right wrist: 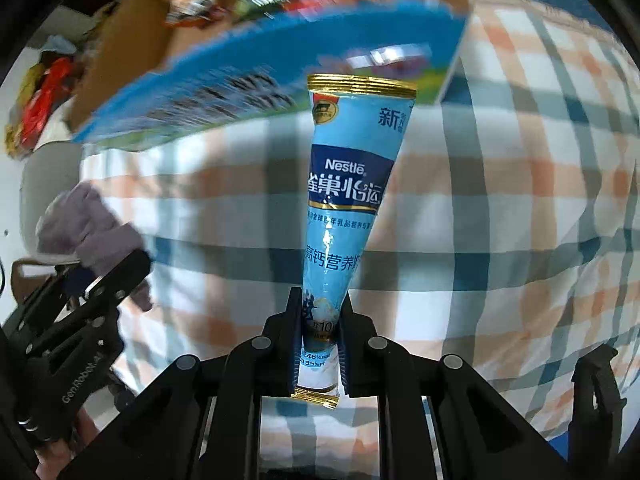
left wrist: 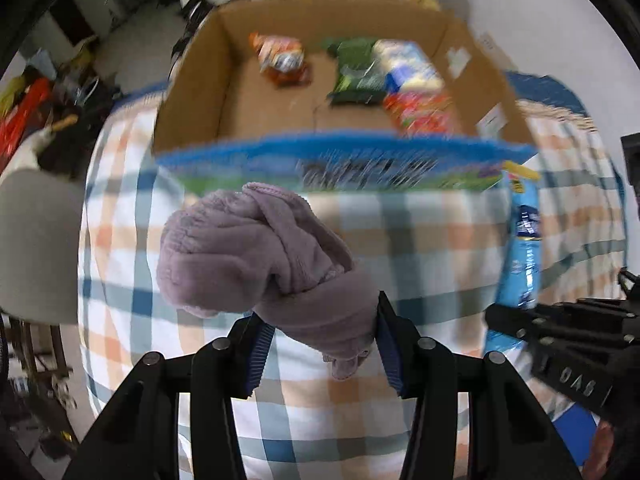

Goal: Organize soft objects
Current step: 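Place the cloth and tube into the box and open both tools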

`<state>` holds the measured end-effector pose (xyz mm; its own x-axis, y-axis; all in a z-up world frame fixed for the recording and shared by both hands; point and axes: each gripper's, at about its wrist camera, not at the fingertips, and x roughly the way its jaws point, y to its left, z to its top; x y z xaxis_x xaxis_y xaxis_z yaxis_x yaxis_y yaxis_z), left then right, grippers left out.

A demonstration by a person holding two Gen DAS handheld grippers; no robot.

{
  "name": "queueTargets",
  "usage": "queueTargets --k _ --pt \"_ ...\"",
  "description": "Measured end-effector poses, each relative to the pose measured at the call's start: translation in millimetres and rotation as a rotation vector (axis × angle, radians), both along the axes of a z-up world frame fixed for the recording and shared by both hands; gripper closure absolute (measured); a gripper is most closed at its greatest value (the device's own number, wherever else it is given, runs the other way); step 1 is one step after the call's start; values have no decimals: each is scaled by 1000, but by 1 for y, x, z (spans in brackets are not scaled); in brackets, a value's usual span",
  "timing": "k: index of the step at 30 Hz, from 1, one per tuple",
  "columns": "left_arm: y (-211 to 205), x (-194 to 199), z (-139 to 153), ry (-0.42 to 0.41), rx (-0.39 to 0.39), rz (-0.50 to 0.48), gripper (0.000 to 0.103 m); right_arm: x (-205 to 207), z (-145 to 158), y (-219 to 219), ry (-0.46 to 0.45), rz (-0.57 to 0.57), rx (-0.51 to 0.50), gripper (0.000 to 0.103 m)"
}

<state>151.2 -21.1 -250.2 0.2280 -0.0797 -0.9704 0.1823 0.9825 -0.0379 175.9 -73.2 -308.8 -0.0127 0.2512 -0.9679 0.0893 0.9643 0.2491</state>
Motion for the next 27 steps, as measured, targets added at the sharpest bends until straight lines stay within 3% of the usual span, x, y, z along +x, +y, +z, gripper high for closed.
queueTargets --k 8,10,13,17,21,27 --pt "6 36 66 -119 1 -50 58 19 83 15 -135 36 63 87" --pt "11 50 74 -127 -5 -45 58 25 104 -14 -156 38 81 87" --pt "23 78 82 -114 -46 -12 58 42 127 -20 -202 42 94 87" --pt "43 120 76 -33 -128 66 58 88 143 -23 -223 22 116 87" --pt "60 158 51 90 -211 133 58 121 145 -20 -216 0 111 87" --pt "68 197 8 222 -233 183 58 172 92 -19 -148 -27 71 87"
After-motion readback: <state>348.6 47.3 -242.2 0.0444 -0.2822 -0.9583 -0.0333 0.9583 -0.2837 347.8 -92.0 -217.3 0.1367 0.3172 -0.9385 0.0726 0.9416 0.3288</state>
